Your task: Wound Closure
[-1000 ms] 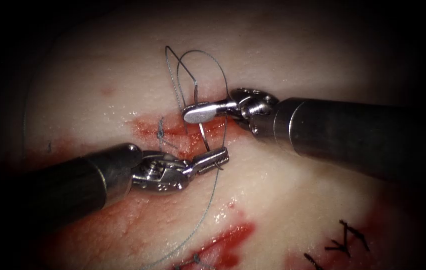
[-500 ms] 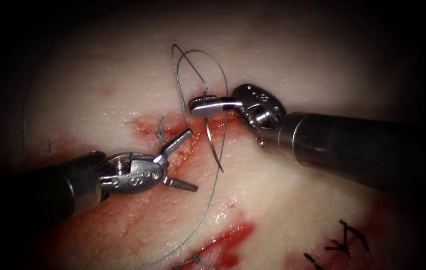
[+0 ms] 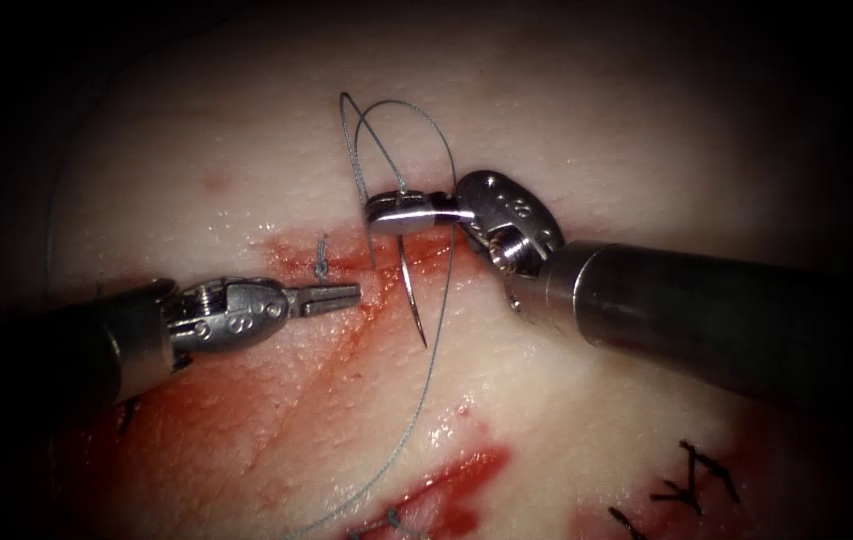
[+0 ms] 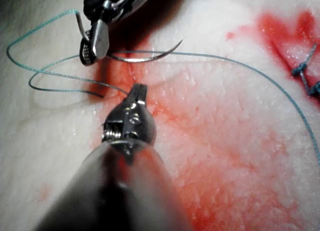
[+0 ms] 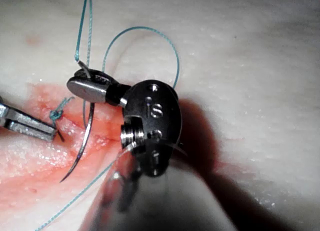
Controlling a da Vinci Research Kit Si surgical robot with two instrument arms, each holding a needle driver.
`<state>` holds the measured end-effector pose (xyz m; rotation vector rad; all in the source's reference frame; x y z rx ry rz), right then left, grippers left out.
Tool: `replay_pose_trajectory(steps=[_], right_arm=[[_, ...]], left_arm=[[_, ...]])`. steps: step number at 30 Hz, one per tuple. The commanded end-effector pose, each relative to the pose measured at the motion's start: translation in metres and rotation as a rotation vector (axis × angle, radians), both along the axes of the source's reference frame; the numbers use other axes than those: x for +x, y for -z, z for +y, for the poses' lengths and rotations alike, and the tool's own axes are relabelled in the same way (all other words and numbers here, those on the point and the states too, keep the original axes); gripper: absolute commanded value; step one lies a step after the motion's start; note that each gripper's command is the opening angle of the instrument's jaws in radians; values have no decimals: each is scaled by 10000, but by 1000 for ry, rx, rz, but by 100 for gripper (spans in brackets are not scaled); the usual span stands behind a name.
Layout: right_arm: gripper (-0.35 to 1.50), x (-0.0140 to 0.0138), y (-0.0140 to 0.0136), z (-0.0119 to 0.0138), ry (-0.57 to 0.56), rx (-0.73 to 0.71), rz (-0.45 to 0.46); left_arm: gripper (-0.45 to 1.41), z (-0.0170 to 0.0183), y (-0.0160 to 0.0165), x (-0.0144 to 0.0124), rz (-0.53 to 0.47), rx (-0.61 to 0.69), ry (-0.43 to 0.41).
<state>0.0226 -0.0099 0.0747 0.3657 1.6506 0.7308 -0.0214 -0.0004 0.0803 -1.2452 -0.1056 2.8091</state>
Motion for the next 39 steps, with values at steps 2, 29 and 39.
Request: replay_pose_trajectory(steps=[2, 29, 39], right_arm=[[-35, 5, -2, 8, -21, -12, -3], [-35, 5, 1, 3, -49, -46, -18], [-35, 5, 2, 4, -47, -46, -16]], left_arm=[[-45, 8, -12, -9, 62, -3, -12], [-45, 52, -59, -38, 488, 149, 47], [-45, 49, -85, -26, 540, 176, 16]])
